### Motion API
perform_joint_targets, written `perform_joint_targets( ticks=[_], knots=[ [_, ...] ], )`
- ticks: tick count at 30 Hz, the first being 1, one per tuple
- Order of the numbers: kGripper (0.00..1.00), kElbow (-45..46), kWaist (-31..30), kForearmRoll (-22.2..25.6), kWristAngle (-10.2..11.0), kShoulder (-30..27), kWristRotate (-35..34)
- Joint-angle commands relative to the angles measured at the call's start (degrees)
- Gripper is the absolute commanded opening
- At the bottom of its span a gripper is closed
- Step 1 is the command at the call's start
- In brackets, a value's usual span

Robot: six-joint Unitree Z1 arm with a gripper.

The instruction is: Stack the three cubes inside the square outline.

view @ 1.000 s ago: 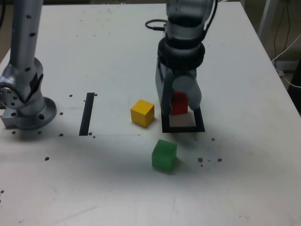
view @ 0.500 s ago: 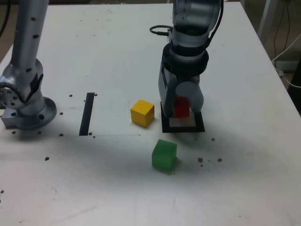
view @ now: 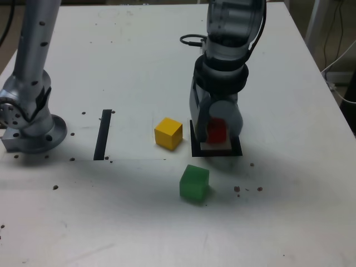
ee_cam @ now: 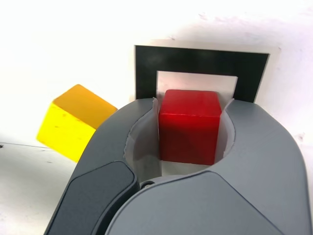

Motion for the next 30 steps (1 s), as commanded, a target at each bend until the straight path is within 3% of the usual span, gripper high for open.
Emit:
perform_joint_targets(
  ticks=[1, 5, 16, 23, 30],
  knots=[
    [0.89, -0.1, -0.1, -0.5, -0.2, 0.2, 0.6],
    [0.99, 0.0, -0.1, -0.5, 0.0, -0.1, 0.7],
    [0.99, 0.4, -0.1, 4.7, 2.2, -6.9, 2.2],
    [0.99, 3.1, -0.1, 6.2, 2.9, -13.8, 14.0],
    [0.99, 11.8, 0.0, 5.1, 2.5, -18.5, 24.6]
  ],
)
